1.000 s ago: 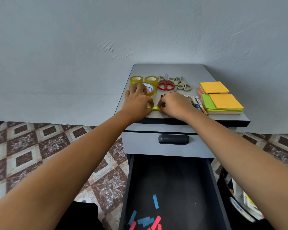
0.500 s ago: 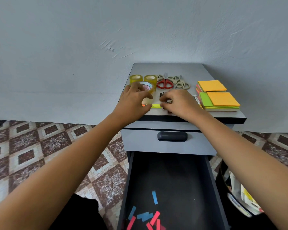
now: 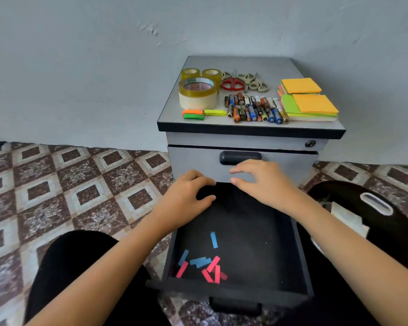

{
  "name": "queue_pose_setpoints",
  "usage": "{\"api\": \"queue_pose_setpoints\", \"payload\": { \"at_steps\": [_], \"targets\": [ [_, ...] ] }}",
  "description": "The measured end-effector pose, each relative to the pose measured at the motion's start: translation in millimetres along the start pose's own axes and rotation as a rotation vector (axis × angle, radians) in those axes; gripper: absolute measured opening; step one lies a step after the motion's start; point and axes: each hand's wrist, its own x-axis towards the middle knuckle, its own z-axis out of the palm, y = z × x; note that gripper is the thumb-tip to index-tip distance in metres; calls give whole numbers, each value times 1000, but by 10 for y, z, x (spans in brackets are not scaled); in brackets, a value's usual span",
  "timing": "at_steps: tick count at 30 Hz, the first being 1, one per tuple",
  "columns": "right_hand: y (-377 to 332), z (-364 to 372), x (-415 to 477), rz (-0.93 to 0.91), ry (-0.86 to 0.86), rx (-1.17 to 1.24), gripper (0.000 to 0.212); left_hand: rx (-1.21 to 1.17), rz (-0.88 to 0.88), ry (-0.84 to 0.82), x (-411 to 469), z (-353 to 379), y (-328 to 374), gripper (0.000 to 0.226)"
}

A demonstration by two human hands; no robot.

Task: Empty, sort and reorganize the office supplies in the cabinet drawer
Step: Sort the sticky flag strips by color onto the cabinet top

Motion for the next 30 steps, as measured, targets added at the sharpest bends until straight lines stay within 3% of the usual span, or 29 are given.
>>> {"api": "queue_pose_setpoints", "payload": {
  "at_steps": [13, 21, 30],
  "targets": [
    [498, 1224, -484, 112, -377, -42, 30, 50, -218, -478, -289, 983, -468, 36],
    [776, 1811, -509, 196, -560, -87, 30, 158, -311, -727, -319, 1549, -833, 26],
    [869, 2129, -368, 249, -476, -37, 34, 324, -276, -684, -396, 1810, -873, 31]
  ]
}}
